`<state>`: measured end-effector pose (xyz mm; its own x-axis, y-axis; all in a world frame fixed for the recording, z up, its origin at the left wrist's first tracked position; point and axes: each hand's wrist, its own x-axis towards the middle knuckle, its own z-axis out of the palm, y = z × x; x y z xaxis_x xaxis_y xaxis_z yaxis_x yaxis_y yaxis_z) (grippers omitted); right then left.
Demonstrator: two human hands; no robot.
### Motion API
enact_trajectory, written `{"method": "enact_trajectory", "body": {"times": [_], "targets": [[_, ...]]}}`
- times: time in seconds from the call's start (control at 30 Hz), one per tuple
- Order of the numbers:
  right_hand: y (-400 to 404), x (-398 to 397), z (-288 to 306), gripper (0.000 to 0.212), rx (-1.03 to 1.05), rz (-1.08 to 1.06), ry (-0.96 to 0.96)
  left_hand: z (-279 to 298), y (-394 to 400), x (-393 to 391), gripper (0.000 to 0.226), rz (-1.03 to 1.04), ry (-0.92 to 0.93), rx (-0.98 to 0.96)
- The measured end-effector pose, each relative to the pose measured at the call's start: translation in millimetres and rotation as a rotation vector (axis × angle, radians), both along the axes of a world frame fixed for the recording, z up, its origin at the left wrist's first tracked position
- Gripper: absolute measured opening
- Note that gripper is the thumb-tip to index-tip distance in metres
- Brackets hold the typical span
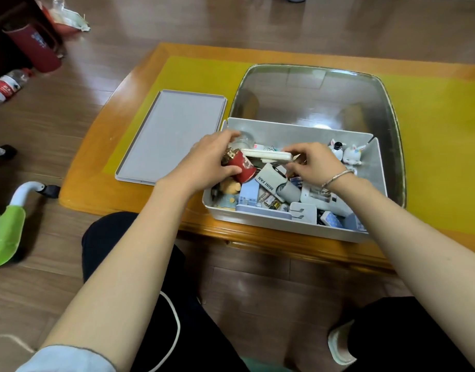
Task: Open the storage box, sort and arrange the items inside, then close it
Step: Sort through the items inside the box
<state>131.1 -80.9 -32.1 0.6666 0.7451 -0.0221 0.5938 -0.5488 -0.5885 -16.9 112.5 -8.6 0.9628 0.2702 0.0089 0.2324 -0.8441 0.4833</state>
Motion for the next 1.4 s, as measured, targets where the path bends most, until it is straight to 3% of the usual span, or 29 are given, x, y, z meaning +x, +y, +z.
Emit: {"method": "enact_trajectory", "body": {"times": [0.17, 0.37, 0.6, 0.77, 1.1, 1.4], "targets": [[1.5, -8.4, 7.2, 0.033, -0.029, 0.066, -0.034, -9.3, 7.7, -15.3, 0.051, 0.041, -0.008, 0.158], [31.3, -43.8, 12.6, 0.020, 0.073, 0.254, -0.143, -30.8, 5.9, -23.7, 0.062, 0.134, -0.038, -0.004], [77.0, -62.5, -1.7, 0.039, -0.378, 0.484, -0.333, -45.1, 7.5, -27.7, 0.052, 0.139, -0.095, 0.025], [91.3, -66.7, -14.4, 0.030, -0.488, 0.514, -0.348, -48.7, 8.9, -30.0, 0.048, 0.118, -0.100, 0.025], [77.4, -61.5, -6.7, 0.057, -0.238, 0.482, -0.157, -47.2, 10.9, -30.1, 0.046, 0.155, -0.084, -0.157], [66.0, -72.1, 1.5, 0.048, -0.025, 0.467, 0.028, -48.2, 13.5, -29.0, 0.045, 0.191, -0.057, -0.169]]}}
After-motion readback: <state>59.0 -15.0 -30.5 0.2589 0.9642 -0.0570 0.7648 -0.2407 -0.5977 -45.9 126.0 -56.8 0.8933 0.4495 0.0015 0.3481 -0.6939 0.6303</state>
